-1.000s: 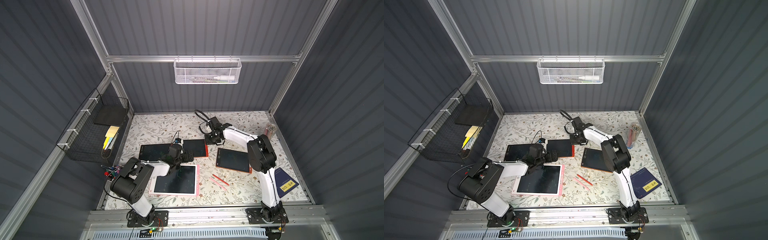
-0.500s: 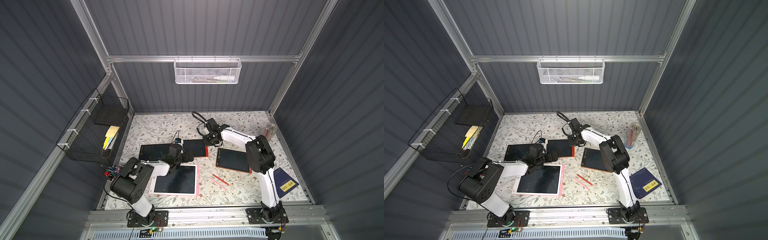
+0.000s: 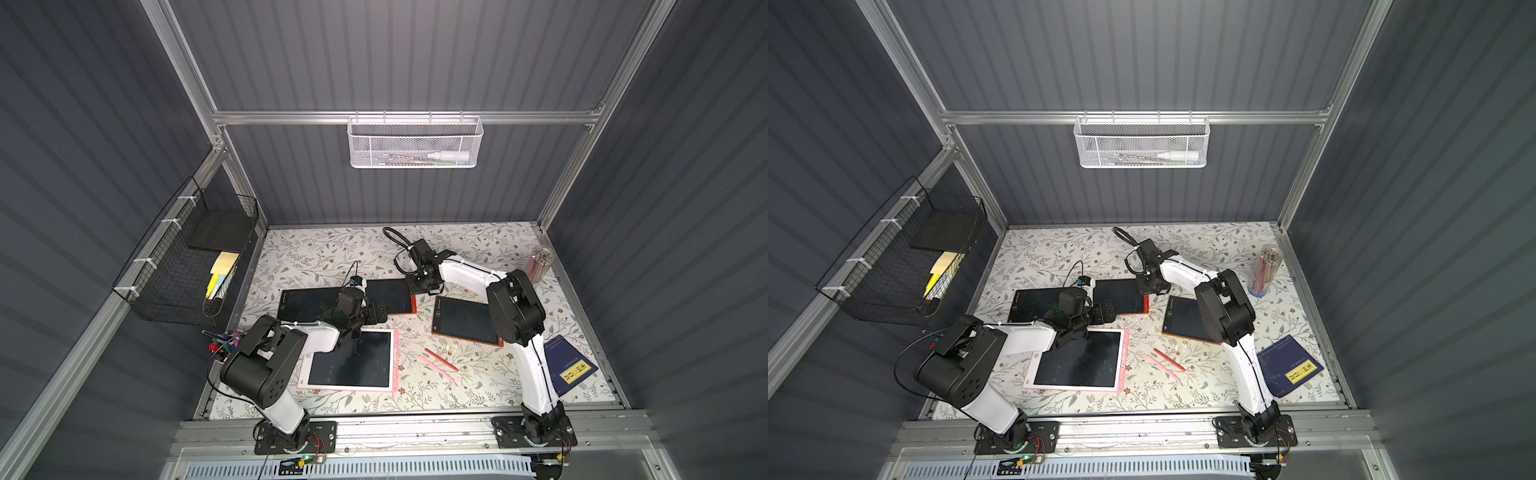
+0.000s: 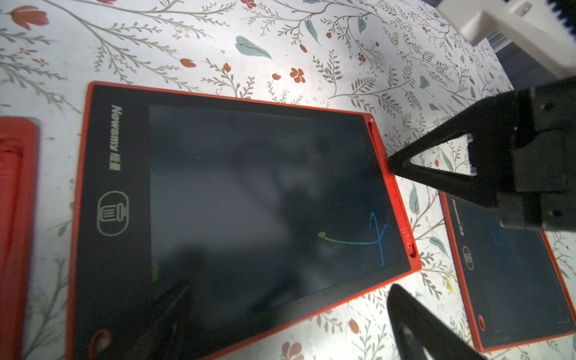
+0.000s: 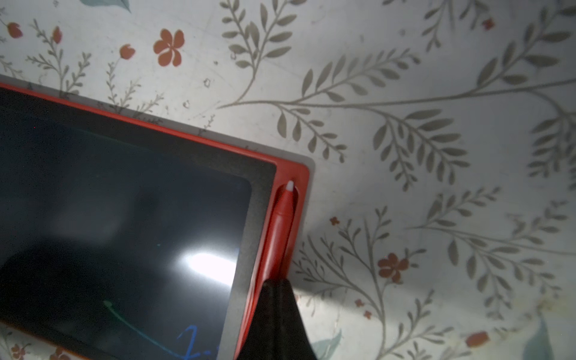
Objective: Place the stylus back onto the writing tablet
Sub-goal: Place the stylus on the writing tablet.
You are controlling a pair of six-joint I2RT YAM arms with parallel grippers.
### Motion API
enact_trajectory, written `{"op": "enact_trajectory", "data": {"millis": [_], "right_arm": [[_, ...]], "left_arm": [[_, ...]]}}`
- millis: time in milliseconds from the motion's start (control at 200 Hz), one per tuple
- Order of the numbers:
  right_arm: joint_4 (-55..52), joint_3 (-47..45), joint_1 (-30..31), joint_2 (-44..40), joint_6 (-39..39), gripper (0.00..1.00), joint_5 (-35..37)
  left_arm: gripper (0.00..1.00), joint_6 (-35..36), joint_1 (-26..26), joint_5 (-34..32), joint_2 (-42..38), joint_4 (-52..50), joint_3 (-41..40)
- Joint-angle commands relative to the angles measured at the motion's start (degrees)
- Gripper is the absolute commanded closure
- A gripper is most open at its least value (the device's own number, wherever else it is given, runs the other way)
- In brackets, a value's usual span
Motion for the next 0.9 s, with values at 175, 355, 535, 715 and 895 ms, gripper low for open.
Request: {"op": "enact_trajectory", "data": {"millis": [175, 355, 535, 715, 895], "right_arm": [[-1.9, 5.9, 0.2, 3.0, 0.5, 1.00, 2.4], [-3.3, 8.2, 0.2, 6.0, 0.3, 1.00, 4.6], [-2.5, 6.9, 0.2, 6.3, -0.1, 1.00, 3.2], [-1.3, 6.8, 0.0, 4.8, -1.0, 1.00, 3.0], [-1.2, 8.9, -0.3, 5.5, -0.9, 1.00, 2.8]], "left_arm": [[0.01, 0.7, -0.2, -0.6, -2.3, -1.3, 0.9], [0.01, 0.5, -0.3, -0.6, -2.4, -1.6, 0.9], [0.01, 0.6, -0.3, -0.5, -1.7, -2.4, 1.7], [0.01, 0.2, -0.3, -0.7, -2.3, -2.5, 1.3], [0.01, 0.2, -0.3, -0.8, -2.2, -3.4, 2.0]]}}
